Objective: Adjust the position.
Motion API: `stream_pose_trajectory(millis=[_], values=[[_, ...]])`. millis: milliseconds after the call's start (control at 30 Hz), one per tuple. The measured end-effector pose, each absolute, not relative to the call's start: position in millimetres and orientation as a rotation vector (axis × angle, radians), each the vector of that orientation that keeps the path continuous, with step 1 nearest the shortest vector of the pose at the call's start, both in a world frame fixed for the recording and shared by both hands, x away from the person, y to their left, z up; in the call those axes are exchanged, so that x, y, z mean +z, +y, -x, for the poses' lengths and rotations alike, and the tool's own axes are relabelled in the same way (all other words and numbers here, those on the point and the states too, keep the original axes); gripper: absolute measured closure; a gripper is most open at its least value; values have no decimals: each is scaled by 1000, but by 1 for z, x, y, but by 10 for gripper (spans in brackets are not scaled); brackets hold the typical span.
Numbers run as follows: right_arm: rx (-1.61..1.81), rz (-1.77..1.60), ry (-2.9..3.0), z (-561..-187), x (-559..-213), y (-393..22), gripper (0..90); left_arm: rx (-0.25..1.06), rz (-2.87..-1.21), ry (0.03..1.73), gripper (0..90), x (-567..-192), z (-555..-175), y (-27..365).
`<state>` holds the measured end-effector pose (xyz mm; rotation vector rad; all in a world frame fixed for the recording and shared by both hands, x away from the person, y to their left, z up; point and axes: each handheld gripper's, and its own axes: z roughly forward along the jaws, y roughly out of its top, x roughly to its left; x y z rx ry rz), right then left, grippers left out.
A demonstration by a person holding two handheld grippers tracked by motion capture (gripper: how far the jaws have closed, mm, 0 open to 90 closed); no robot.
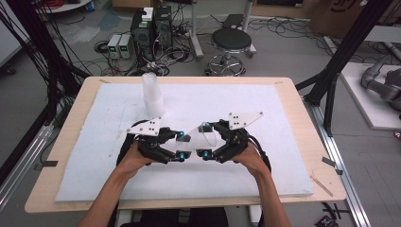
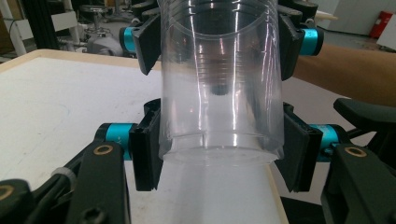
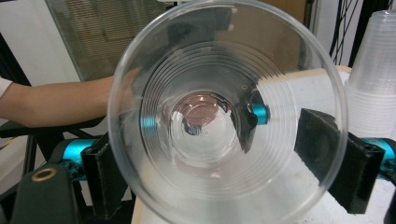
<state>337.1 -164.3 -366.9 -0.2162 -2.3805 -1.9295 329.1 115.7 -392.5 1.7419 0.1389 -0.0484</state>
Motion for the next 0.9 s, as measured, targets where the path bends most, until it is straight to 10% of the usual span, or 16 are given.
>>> stream_pose_trajectory(millis=[800, 900], values=[[-1945, 148, -2346, -338, -365, -164, 315, -59, -1749, 121, 412, -393, -328, 114], [-1947, 153, -2347, -337, -365, -165, 315, -74, -1748, 191, 144, -392, -330, 112]])
